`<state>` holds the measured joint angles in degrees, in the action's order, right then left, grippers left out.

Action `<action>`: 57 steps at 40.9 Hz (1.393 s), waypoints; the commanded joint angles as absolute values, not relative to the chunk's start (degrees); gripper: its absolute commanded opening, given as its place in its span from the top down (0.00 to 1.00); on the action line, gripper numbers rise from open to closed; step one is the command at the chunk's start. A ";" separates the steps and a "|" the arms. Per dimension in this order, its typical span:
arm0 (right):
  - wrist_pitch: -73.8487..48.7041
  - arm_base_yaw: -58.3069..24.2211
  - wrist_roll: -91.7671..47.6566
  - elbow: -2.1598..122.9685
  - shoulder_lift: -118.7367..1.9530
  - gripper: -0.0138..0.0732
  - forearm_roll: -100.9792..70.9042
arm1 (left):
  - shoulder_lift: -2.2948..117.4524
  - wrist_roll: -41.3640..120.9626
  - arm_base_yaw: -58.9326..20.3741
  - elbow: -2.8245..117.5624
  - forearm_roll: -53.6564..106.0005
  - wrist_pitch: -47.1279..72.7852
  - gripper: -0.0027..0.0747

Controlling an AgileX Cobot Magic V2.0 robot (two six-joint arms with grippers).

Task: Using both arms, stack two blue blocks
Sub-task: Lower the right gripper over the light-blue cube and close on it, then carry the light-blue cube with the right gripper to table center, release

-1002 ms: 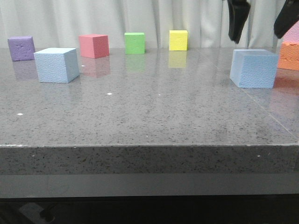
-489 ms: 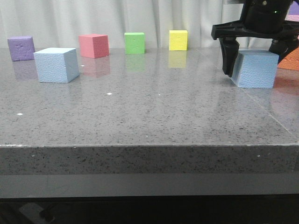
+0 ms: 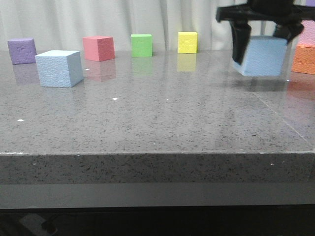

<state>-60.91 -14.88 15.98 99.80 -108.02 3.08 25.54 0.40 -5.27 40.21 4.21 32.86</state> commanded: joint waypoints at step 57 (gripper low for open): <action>-66.32 -30.29 5.80 115.91 -100.63 0.09 0.85 | 26.39 0.00 -5.75 41.82 4.42 28.58 0.33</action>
<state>-66.72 -30.34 12.01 114.34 -107.85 2.04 25.54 0.40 -5.27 40.21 4.13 32.86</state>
